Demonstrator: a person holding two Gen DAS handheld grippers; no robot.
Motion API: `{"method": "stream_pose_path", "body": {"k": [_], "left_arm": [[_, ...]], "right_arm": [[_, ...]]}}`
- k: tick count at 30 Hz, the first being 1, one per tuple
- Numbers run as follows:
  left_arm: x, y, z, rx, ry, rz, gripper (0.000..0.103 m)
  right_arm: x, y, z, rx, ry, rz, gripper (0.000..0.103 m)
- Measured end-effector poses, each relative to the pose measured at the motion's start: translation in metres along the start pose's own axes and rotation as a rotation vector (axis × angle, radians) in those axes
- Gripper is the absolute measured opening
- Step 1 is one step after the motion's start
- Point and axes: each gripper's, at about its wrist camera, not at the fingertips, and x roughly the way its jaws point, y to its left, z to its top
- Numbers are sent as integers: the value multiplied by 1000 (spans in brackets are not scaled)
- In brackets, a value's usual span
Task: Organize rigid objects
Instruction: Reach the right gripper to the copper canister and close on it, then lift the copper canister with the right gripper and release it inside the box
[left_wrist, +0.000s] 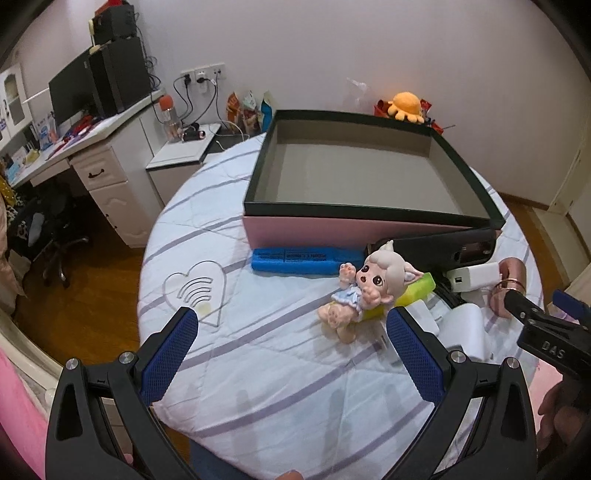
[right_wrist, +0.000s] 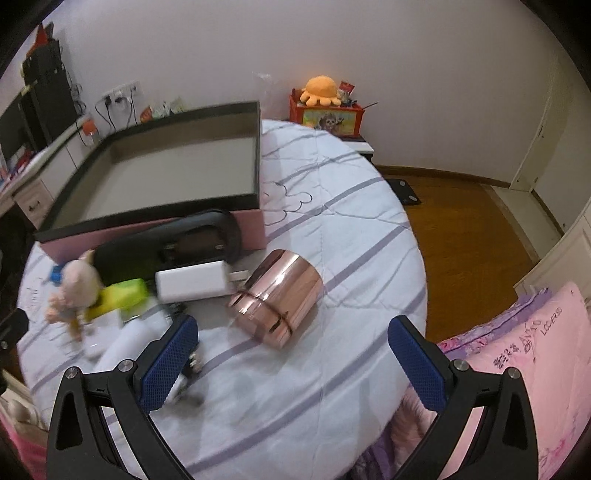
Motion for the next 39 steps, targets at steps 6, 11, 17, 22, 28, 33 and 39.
{"method": "stream_pose_path", "body": {"k": [6,11,17,22,28,33,39], "left_arm": [[17,-7,8,1,18,7,103],[26,-15,10,19,35,2,103],[29,-15,10,17,40,7,103],[28,-12,10,7,35,9,103],[23,-11,8,3,23,8,103],[18,-9,8,-4,9,6,103],[13,-1,12,-21,-8,6,103]], "right_arm": [[30,-7,4,-3,47,-8,102],[47,-5,5,3,72,10,95],[50,-3,4,-9,44,51,72],[47,-4,3,-10,36,70,68],[40,-8,1,0,31,85,68],[20,-10,-1,0,3,78,68],[-2,-5,8,-24,-49,83,68]]}}
